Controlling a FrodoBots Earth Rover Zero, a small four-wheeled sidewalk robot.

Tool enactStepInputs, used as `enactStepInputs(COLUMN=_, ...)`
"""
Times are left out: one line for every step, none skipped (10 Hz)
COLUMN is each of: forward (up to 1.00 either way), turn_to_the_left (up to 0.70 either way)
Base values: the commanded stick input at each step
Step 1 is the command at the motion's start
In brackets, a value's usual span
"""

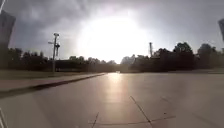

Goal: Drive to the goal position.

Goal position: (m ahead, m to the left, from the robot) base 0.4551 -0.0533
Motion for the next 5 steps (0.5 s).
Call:
enactStepInputs(forward=0.7, turn_to_the_left=0.0)
enactStepInputs(forward=0.7, turn_to_the_left=0.0)
enactStepInputs(forward=0.7, turn_to_the_left=0.0)
enactStepInputs(forward=0.7, turn_to_the_left=0.0)
enactStepInputs(forward=0.7, turn_to_the_left=0.0)
